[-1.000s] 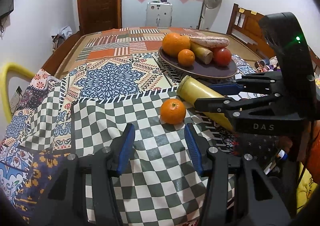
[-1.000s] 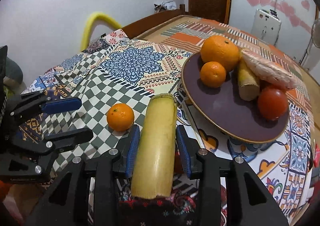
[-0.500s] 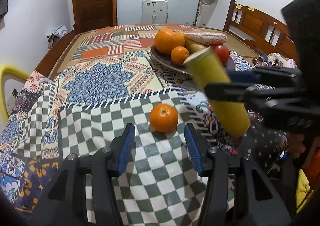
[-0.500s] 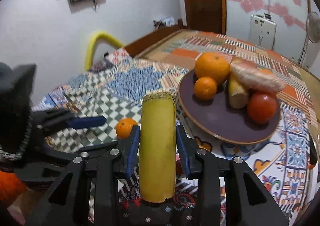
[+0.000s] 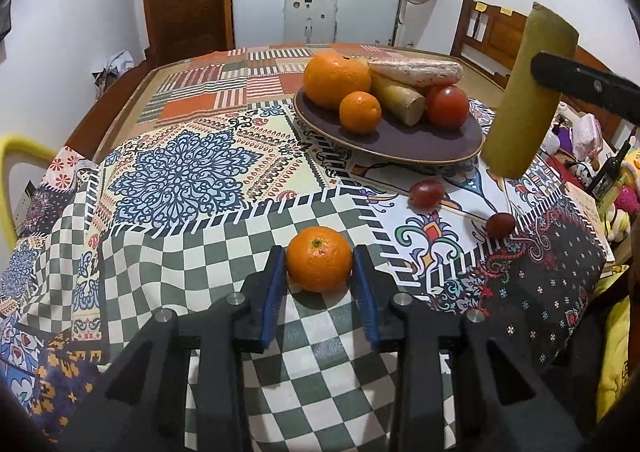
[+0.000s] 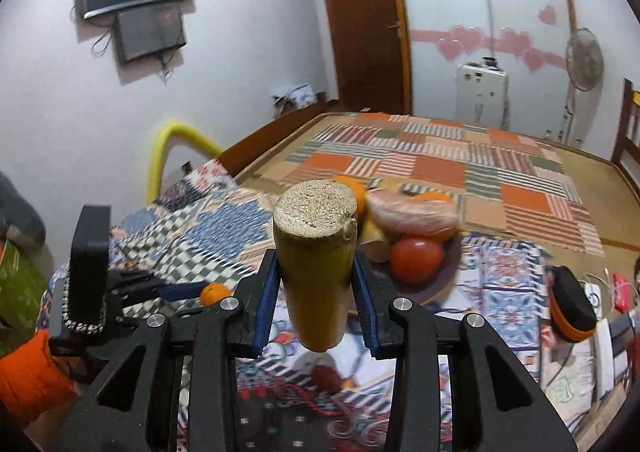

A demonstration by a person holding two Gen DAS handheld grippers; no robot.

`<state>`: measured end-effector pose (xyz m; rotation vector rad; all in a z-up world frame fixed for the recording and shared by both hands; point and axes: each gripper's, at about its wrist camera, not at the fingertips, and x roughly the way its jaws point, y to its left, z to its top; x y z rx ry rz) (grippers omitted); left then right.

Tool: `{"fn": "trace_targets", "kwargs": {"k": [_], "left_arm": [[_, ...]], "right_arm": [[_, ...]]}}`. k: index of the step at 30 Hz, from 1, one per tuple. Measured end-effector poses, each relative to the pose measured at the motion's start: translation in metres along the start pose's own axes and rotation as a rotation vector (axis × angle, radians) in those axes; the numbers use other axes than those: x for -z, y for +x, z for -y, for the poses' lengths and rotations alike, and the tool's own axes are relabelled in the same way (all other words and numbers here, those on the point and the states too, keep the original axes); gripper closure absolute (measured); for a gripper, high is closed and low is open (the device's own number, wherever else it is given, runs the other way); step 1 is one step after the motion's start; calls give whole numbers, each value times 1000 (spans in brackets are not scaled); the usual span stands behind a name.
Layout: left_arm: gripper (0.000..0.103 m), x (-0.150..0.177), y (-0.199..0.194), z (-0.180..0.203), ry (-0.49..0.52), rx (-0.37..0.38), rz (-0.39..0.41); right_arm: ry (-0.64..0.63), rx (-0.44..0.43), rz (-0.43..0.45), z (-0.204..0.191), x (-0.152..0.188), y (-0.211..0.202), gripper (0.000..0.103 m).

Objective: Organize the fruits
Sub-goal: 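Lift the yellow cylinder upright with the right gripper toward the plate, then set the yellow cylinder on the plate and open the right gripper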

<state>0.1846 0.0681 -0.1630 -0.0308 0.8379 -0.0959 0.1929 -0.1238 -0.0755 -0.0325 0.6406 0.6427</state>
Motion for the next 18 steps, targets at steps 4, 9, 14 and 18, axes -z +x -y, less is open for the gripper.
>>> {"fn": "trace_targets", "kwargs": {"k": [4,9,14,18], "left_arm": [[70,-3,-1,1,-1,2,3],[69,-19,-9,6,4,8,42],[69,-38,-10,13,12,16,74],[69,-51,-4,18,17,17,87]], "right_arm": [[37,29,21,15,-3,-6,70],[54,44,32,26,-4,-7,70],[47,44,35,26,-6,-1,70],[33,45,20,26,-7,9,70]]}}
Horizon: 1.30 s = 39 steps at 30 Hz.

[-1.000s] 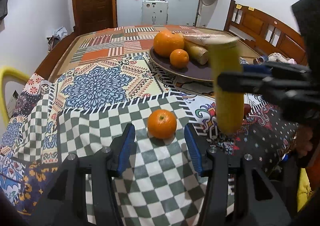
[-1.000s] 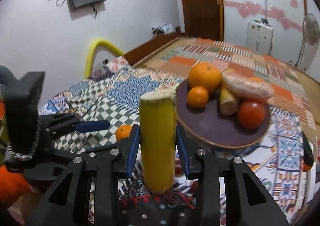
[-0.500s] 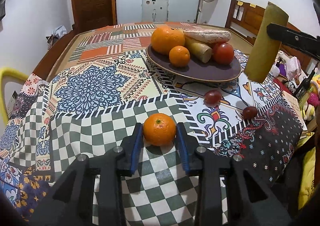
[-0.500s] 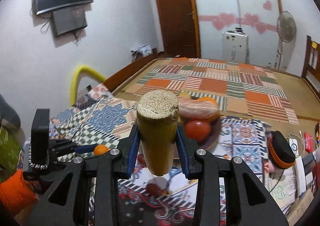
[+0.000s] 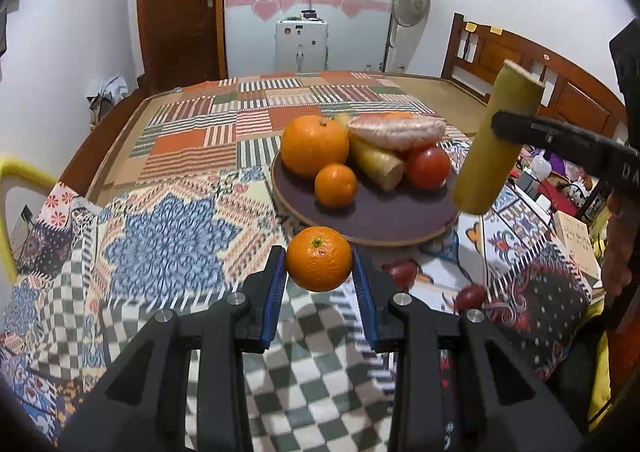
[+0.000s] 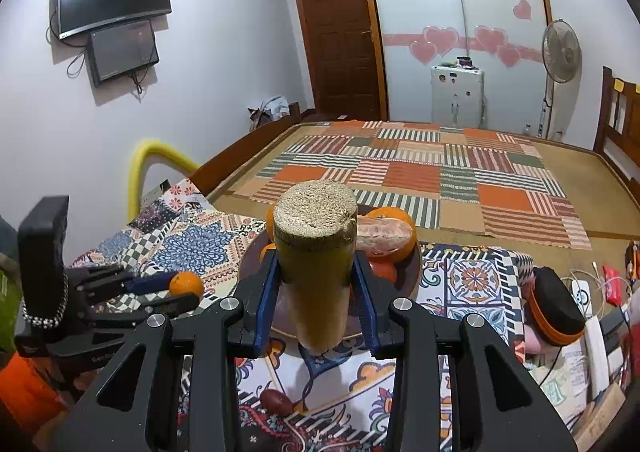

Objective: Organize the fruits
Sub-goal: 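Set the yellow cylinder on the plate and open the right gripper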

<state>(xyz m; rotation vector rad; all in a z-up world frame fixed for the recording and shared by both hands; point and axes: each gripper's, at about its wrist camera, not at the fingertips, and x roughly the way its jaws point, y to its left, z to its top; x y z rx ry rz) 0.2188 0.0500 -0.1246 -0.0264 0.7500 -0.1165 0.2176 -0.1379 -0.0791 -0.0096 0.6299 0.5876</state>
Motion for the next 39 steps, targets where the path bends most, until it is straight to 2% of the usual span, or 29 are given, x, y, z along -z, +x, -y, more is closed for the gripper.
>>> {"fn": "trace_targets", "kwargs": {"k": [6,15,21,31,36,39], "left_arm": [[70,-14,19,-4,-39,26,-19],[69,-27,45,0,-27,19,-39],[69,-30,54,0,-26,12,-48],[69,-33,62,0,-35,7,-59],[64,-32,64,3,-33,5,-60],[58,-31,62,3,-30,-2,-53]], "right_arm": [[-17,-7,-28,-2,-1,15,70],[-70,-29,-65,-14,-4,35,70],[-79,-38,-103,-16,-5,53,70],[-62,-28,-117,-14,-16,69,70],[-50,-2,-111,-14,-18,72,68],[-56,7,-115,-14,-19,71,68]]}}
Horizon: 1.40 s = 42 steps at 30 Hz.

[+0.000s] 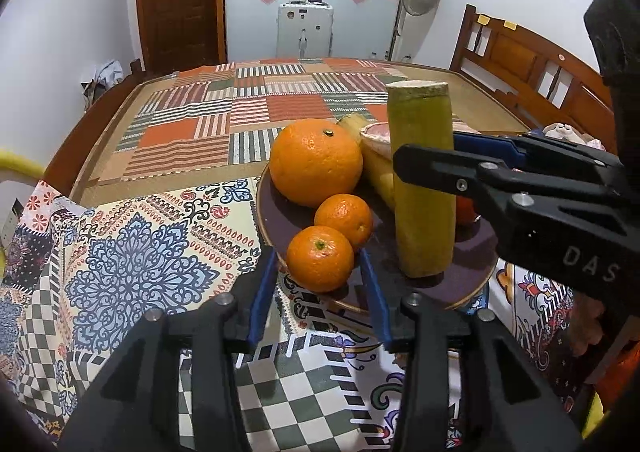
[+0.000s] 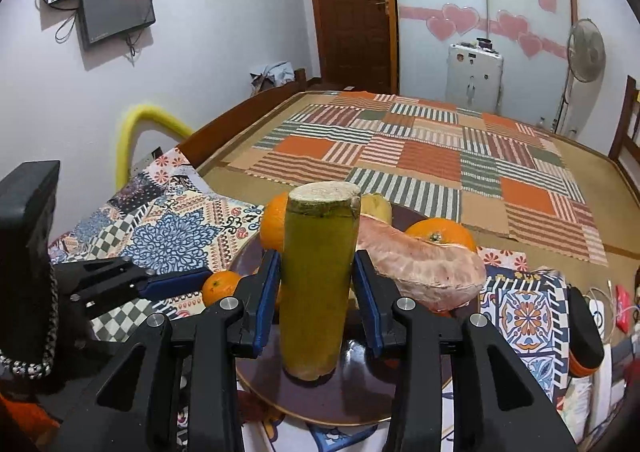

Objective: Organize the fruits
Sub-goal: 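Set the yellow cylinder on the plate and open the right gripper, then move the right gripper to the small red date and grasp it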

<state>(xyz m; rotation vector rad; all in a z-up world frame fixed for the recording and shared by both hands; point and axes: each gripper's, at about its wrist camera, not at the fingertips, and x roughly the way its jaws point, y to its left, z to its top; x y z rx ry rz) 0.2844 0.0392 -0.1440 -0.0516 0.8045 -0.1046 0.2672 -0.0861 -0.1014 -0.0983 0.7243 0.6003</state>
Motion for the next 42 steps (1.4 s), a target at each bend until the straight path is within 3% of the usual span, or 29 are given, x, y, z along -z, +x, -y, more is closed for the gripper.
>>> {"fn": "trace_targets", "kwargs": {"k": [15,19,24,32,39,40,42], "left_arm": [[55,14,-47,-2,5,-13,49],[55,23,-70,2,19,-19,81],[55,37,-92,6,18,-13,94],[55,61,-102,10,4,-3,68],[55,81,-92,4,-6,-2,9],[55,83,-91,4,-6,0,4],[55,86,-88,4,-2,3,-5]], "right_arm": [[-62,24,57,-12,11,-47,66],[-60,32,80,-16,22,-67,52],[-75,41,85,-24,37,-80,51],[-46,14,37,-25,68,-75,51],[-22,11,-81,-17,97,-38,51],[-16,8,-92,-16,100,-37,52],[-13,-4,-112,-14,102,-33,64]]}}
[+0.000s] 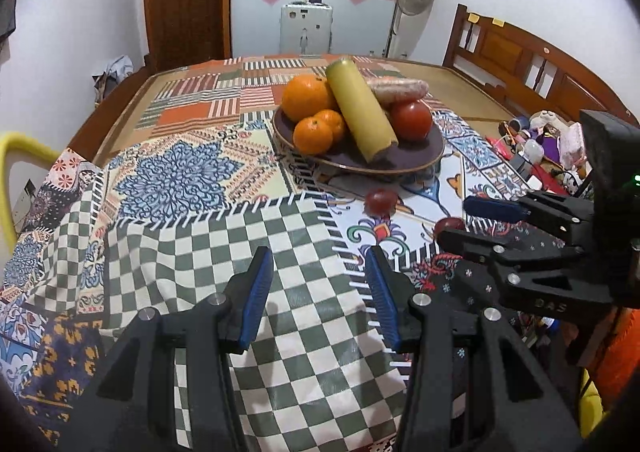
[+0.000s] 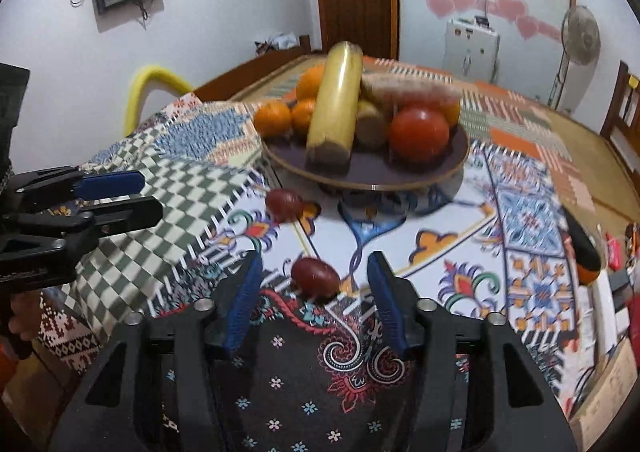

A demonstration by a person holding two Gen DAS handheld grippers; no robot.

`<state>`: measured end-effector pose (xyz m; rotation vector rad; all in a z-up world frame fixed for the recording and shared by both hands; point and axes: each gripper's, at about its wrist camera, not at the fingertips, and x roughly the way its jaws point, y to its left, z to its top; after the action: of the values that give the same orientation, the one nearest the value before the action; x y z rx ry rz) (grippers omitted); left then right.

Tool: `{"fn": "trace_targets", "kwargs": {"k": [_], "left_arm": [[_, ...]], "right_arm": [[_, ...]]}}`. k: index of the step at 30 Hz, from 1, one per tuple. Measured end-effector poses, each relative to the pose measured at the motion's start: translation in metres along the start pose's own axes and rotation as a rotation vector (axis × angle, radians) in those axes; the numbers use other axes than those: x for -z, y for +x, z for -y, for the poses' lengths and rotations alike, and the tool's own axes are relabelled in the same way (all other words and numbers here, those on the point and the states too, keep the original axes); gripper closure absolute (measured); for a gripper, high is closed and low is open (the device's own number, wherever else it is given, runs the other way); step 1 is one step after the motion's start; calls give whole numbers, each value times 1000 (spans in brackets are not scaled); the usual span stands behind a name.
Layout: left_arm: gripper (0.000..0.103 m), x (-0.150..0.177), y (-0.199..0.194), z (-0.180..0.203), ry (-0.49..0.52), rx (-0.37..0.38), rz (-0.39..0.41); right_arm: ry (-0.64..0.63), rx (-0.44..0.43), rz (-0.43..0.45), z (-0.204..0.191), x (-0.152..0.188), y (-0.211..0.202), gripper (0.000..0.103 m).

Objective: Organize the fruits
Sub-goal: 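Move the right gripper to the small red date and grasp it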

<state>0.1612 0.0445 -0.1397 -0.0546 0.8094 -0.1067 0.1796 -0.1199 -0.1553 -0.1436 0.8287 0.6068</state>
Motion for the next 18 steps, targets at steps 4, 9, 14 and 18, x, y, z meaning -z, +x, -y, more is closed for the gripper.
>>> {"fn": "trace_targets", "kwargs": {"k": [4,9,14,18], "left_arm": [[55,2,7,3,9,13,-16],[57,-6,18,10,12,32,-29],[65,-18,33,27,43,50,-47],[65,-27,49,37,46,63,-68]], "right_arm": [[-12,1,0,1,2,2,74],[-14,-12,14,5,3,-4,82],[3,-13,47,16,1,-15,82],[7,3,70,26,0,-23,82]]}}
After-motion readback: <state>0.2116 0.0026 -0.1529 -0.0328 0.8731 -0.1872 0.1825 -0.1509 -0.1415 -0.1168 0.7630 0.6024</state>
